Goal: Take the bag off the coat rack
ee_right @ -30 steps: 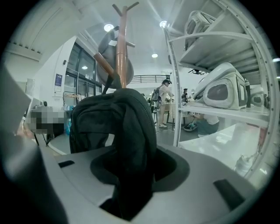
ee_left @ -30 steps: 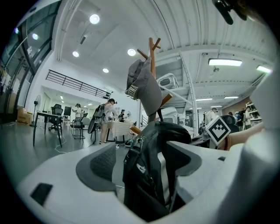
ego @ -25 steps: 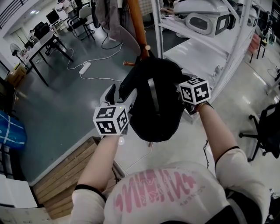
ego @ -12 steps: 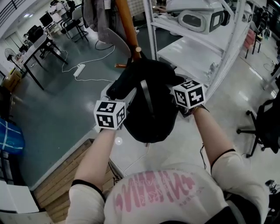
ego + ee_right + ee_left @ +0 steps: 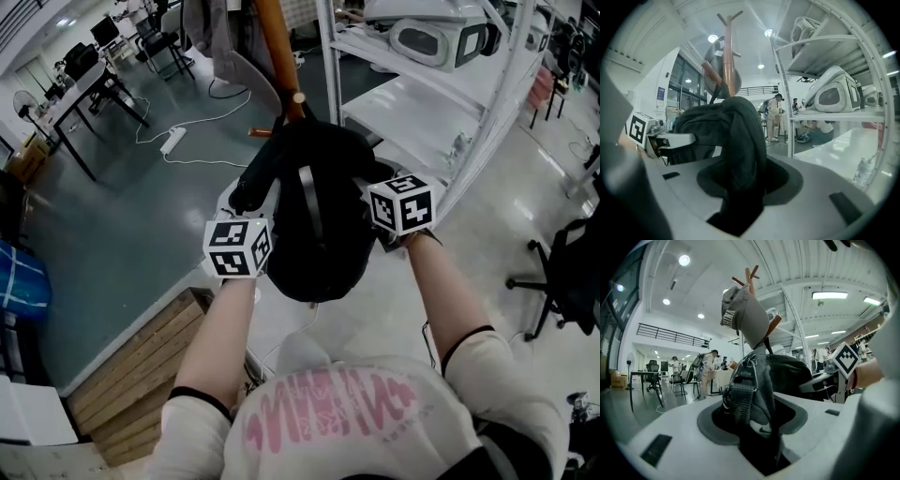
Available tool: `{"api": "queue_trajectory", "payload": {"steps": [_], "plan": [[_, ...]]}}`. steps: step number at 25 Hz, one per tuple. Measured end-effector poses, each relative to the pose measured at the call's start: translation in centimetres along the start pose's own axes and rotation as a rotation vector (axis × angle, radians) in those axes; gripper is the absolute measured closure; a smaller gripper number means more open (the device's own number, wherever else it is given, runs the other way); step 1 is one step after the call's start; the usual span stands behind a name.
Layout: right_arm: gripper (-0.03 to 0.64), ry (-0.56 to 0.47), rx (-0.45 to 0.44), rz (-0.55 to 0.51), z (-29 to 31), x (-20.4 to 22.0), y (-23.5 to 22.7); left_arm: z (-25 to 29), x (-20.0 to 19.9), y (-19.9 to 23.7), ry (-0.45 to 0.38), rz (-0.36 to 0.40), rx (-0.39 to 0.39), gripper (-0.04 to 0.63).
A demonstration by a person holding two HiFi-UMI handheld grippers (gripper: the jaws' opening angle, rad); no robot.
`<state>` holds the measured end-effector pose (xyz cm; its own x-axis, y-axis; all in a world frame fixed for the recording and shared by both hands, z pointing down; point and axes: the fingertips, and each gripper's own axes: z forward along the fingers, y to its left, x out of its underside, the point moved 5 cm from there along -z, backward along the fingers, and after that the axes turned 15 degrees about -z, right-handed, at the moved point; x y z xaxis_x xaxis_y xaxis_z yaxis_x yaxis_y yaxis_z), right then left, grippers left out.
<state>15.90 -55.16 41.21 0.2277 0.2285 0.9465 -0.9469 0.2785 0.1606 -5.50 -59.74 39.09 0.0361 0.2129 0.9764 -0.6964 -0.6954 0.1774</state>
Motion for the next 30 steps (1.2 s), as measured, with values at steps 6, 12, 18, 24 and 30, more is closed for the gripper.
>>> {"api": "queue_trajectory", "payload": {"steps": [6,12,18,24,30], "plan": [[0.459,-0.042,0.030,0.021,-0.3,0.1,0.7,-0.7,0.0,0.5,0.014,-0.041,0.052,0.431],[0.459,-0.081,0.069,0.039,-0.8,0.6,1.4,-1.1,0.6,0.3,-0.017,-0.085,0.087,0.436],[0.460,-0.114,0.076,0.058,-1.4,0.8,1.6,-1.5,0.9,-0.3,-0.041,-0.095,0.103,0.446],[0.476,-0.112,0.123,0.091,-3.0,1.0,2.2,-2.1,1.2,-2.2,-0.064,-0.075,0.075,0.451],[0.486,-0.103,0.137,0.104,-4.3,1.2,2.3,-2.7,1.2,-3.5,-0.058,-0.111,0.066,0.456]]}}
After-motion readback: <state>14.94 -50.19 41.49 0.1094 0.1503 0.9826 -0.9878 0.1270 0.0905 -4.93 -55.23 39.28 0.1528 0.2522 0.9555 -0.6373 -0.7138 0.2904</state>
